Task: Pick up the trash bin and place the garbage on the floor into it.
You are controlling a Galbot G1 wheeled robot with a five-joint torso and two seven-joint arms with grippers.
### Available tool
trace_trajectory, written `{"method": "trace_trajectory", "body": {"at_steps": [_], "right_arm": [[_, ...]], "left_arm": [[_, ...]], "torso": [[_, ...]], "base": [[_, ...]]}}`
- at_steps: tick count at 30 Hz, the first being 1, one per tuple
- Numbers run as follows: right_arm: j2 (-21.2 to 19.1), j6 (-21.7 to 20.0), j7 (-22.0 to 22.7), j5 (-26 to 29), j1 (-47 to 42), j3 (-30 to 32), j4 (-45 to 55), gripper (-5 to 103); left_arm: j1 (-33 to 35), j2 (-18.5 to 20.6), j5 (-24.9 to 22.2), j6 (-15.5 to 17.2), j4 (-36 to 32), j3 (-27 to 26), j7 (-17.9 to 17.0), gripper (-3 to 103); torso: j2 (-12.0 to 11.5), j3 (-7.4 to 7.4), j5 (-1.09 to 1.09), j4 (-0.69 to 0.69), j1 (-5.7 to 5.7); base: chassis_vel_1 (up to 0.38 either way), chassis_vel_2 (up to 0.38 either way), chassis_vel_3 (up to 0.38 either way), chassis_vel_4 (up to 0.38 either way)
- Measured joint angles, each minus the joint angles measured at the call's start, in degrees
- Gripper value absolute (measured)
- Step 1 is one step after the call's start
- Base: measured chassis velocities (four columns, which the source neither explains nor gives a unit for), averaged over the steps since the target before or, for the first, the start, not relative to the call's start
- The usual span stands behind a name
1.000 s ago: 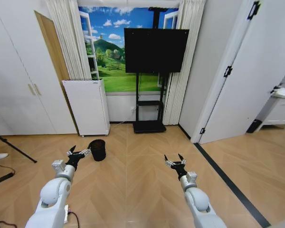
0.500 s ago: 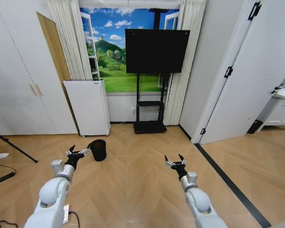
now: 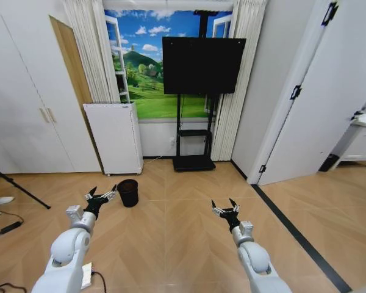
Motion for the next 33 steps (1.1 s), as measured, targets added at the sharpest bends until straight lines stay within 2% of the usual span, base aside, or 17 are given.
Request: {"method": "trace_trajectory", "body": {"at_steps": [33], "right_arm": [[-0.38,0.49,0.02,0.00,-0.25,0.14,-0.60,100]], "left_arm": [[0.79,-1.11,0.71,-0.03,-0.58,0.05,0.04,100]], "torso": [[-0.02,0.00,0.01,0.00,0.00]], "base": [[0.015,0.015,-0.018,-0.016]]}}
